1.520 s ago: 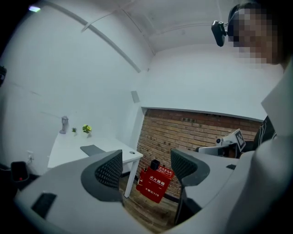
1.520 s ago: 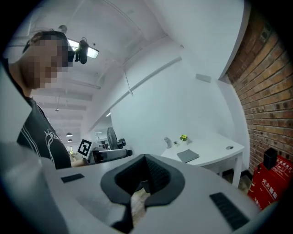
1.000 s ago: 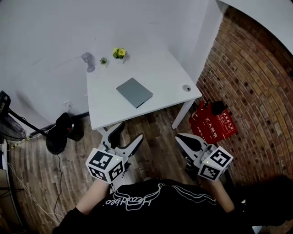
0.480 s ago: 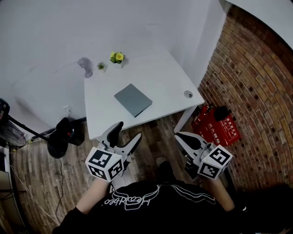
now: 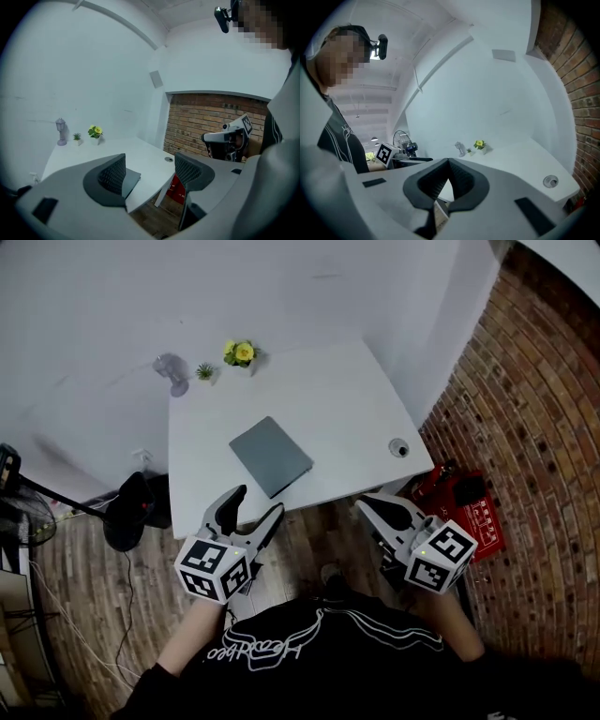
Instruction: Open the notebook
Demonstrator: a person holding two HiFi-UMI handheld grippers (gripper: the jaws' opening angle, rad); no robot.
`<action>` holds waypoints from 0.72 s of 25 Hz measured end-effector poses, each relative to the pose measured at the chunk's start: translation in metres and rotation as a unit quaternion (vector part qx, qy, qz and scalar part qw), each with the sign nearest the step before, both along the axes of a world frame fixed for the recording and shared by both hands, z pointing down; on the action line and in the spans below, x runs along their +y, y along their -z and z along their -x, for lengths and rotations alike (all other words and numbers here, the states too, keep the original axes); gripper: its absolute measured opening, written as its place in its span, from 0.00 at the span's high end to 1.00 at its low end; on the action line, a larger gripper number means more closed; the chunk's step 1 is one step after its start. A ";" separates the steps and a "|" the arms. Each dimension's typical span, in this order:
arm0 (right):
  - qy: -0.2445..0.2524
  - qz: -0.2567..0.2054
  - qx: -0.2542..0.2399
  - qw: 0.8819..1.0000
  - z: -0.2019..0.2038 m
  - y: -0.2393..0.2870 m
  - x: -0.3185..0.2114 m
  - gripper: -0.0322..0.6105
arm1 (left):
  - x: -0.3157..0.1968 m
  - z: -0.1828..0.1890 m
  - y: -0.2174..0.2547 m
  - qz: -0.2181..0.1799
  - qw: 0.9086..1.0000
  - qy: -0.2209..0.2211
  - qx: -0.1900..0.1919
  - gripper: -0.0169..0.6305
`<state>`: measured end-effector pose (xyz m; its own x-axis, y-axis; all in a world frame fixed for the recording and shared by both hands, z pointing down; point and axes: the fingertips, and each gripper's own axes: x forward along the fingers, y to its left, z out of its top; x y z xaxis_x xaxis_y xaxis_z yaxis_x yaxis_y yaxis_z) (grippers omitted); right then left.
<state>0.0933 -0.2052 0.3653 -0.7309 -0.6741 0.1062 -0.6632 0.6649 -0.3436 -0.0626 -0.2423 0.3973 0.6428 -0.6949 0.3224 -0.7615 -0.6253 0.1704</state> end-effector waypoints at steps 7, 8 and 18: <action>0.033 0.008 0.000 0.999 -0.018 -0.011 -0.058 0.94 | -0.048 -0.031 -0.025 0.021 0.999 0.013 -0.027 0.46; 0.036 0.009 -0.002 0.999 -0.019 -0.013 -0.064 0.94 | -0.052 -0.037 -0.028 0.022 0.999 0.011 -0.030 0.46; 0.074 0.018 0.004 0.997 -0.036 -0.032 -0.108 0.94 | -0.098 -0.079 -0.077 0.048 0.996 0.003 -0.076 0.46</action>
